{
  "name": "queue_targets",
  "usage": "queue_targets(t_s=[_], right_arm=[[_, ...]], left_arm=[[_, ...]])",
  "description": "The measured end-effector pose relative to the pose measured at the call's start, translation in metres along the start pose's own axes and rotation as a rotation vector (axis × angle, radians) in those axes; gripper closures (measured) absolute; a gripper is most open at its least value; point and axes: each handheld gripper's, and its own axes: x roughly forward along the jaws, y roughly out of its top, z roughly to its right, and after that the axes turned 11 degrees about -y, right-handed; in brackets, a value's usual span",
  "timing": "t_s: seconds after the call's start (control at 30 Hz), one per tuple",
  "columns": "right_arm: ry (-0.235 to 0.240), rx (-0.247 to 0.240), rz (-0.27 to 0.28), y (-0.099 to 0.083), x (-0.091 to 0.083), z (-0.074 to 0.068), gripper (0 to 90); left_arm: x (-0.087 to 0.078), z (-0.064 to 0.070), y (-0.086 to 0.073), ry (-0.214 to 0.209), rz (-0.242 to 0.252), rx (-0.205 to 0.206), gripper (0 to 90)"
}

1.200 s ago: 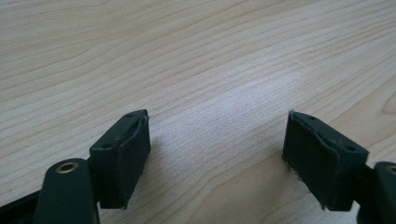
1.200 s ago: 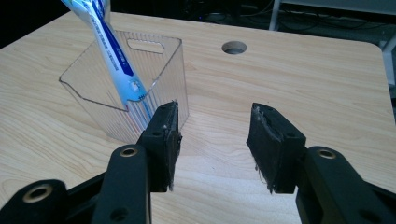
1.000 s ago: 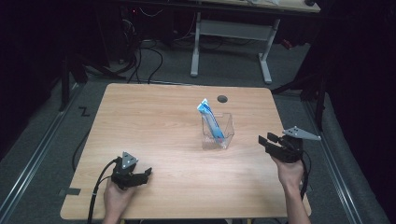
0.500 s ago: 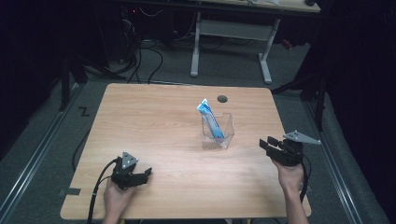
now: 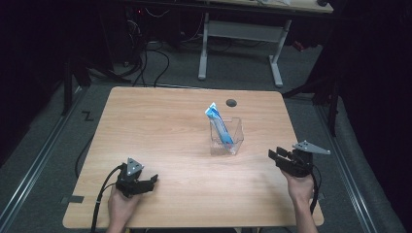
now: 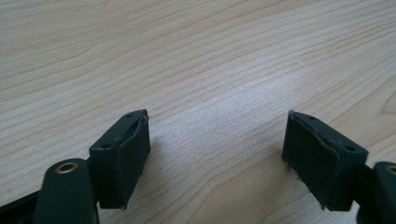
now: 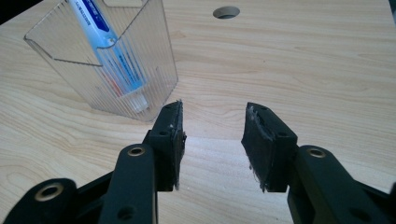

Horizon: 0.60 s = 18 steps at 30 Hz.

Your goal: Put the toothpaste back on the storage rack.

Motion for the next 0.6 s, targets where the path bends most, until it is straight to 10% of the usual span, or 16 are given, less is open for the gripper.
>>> queue_targets(t_s=[0.6], right_arm=[[-0.012, -0.008, -0.05, -0.017, 0.016, -0.005, 56.9]], left_arm=[[0.0, 0.0, 0.0, 0.0, 0.001, -0.001, 23.6]])
